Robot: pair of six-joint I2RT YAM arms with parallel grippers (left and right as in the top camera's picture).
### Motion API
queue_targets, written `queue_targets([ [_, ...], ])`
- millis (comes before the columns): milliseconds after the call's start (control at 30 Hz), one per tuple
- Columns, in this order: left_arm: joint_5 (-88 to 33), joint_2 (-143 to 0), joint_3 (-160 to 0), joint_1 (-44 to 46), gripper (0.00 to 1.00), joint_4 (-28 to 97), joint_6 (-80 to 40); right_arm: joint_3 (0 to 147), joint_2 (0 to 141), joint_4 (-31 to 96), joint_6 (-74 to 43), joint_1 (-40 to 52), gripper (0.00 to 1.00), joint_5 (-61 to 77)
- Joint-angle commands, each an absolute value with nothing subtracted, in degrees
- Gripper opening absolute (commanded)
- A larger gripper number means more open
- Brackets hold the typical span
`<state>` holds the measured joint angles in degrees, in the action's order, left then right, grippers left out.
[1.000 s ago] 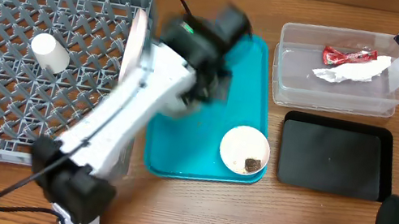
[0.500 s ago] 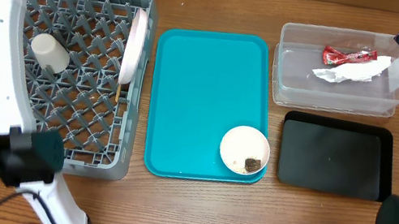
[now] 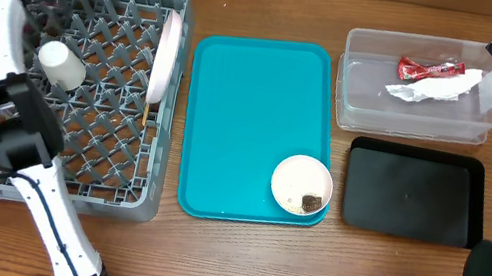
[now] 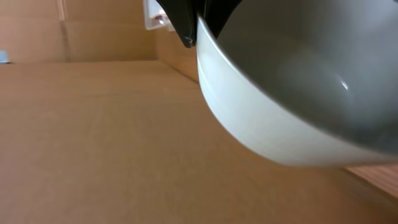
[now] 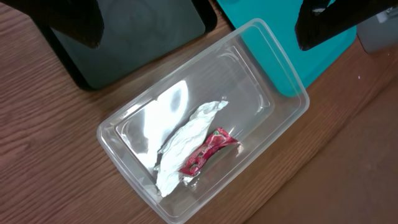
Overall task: Sort waste into correct bins and load items into the dishwasher
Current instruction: 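Set the bowl upside down in the rack's back corner and release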
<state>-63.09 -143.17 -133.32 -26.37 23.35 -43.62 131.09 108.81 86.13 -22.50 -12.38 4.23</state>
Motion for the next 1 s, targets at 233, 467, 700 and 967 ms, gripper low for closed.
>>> queue_targets([
  [233, -69.28, -143.15, -133.29, -28.99, 0.04, 37.95, -34.85, 131.96, 108.51, 85.82, -22.74, -12.51, 1.0, 4.14],
  [467, -68.38, -143.15, -133.29, -29.63, 0.04, 38.17, -32.71, 131.96, 108.51, 85.82, -22.74, -12.51, 1.0, 4.14],
  [700, -66.59, -143.15, -133.29, -30.96, 0.04, 38.98, -25.19, 131.96, 108.51, 85.82, -22.74, -12.51, 1.0, 4.14],
  [967, -71.94, -143.15, -133.29, -30.35, 0.04, 34.89, -21.47, 131.96, 108.51, 85.82, -22.74, -12.51, 1.0, 4.14],
])
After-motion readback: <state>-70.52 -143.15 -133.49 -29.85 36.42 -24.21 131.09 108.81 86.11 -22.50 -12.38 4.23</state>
